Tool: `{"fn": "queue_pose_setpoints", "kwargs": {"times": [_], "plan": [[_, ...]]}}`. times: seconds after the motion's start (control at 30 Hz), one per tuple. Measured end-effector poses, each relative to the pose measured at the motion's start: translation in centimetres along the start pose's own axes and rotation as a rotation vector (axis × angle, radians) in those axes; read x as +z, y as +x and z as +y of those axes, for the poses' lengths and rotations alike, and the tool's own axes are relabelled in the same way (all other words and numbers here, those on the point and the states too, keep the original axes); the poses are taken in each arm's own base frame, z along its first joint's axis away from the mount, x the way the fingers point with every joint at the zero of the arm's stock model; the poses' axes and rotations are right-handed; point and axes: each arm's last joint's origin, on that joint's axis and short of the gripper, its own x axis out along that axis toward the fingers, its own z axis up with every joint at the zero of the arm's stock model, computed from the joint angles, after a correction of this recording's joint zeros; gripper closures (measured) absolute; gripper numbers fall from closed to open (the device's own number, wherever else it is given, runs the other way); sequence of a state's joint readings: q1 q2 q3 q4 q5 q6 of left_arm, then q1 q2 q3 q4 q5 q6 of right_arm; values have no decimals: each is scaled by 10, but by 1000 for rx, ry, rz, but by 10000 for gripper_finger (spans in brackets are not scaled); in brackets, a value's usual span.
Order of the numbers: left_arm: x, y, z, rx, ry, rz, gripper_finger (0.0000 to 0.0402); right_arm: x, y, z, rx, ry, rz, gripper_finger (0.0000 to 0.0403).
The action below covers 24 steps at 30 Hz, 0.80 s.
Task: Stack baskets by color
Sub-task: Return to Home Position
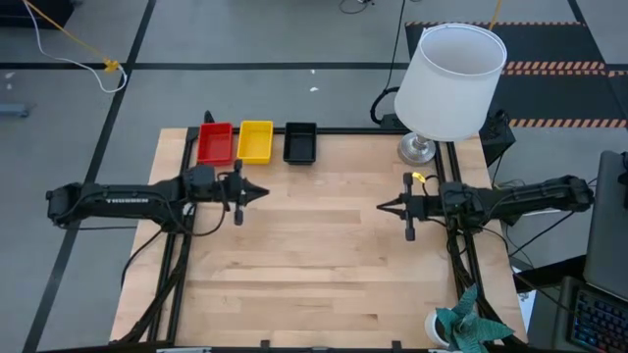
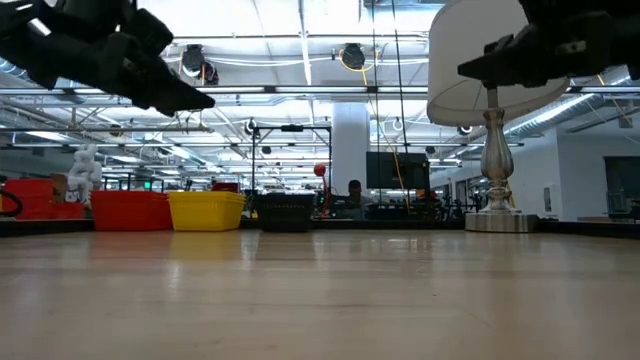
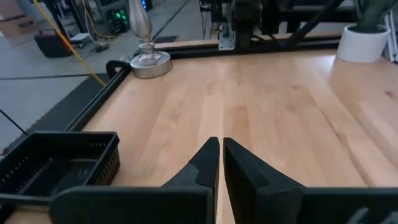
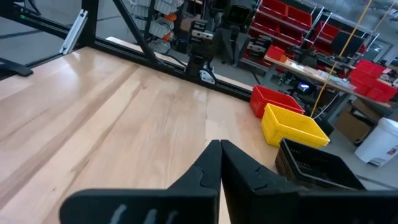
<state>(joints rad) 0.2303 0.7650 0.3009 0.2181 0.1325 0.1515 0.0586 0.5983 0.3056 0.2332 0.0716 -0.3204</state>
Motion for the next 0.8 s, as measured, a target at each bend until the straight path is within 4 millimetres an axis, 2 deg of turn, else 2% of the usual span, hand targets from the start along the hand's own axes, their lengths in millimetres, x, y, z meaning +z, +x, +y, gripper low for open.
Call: {"fn": "queue_pose_setpoints", "kwargs": {"times": [0.33,0.57,0.7,0.8], "plan": [[-19,-13,-5,5,-66,-31,376,-34,-6,12,22,71,-11,403],[-18,-14,-7,-12,-66,-37,376,-52,-11,17,27,145,2,403],[-21,-14,-10,-30,-60,-19,384,-52,-14,17,22,168,-18,403],[-31,-14,-13,-39,-54,-10,397,-50,-16,16,14,178,-47,403]]}}
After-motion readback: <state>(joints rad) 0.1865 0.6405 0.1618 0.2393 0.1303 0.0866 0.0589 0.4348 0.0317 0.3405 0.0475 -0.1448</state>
